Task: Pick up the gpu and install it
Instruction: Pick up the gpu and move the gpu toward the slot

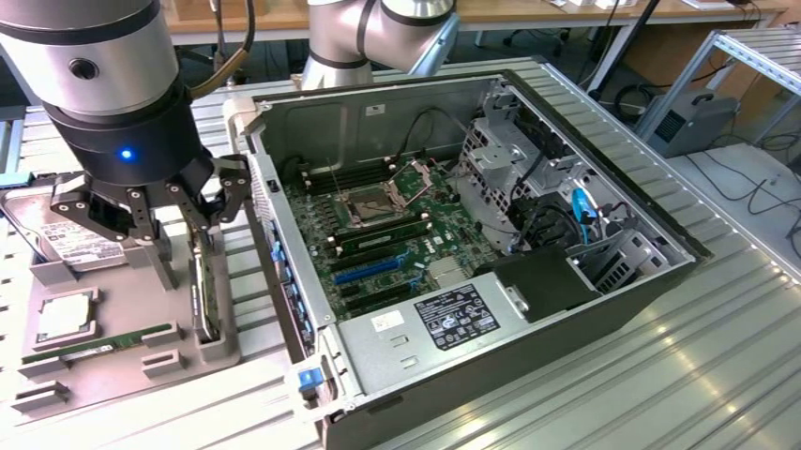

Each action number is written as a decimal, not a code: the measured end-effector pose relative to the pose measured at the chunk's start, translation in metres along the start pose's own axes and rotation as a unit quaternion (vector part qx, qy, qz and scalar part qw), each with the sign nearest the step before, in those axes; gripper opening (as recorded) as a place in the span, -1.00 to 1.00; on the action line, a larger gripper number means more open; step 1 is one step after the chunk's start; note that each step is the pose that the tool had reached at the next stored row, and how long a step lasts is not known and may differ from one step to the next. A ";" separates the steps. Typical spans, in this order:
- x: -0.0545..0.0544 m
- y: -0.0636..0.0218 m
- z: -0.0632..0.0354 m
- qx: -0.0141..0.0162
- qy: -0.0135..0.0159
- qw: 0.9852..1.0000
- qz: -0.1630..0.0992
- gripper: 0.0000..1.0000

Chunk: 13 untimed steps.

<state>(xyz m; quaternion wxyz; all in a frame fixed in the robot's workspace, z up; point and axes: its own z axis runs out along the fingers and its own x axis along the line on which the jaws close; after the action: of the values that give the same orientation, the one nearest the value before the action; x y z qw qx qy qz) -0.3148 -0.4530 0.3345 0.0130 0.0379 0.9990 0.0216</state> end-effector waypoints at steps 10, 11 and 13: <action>0.000 -0.0001 0.0027 0.000 0.000 1.000 0.000 -0.15; 0.000 -0.0001 0.0029 0.000 0.000 1.000 0.000 -0.15; 0.000 -0.0002 0.0034 0.000 0.000 1.000 0.000 -0.15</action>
<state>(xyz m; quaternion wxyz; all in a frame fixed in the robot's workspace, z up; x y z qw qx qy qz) -0.3148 -0.4530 0.3311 0.0131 0.0379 0.9990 0.0216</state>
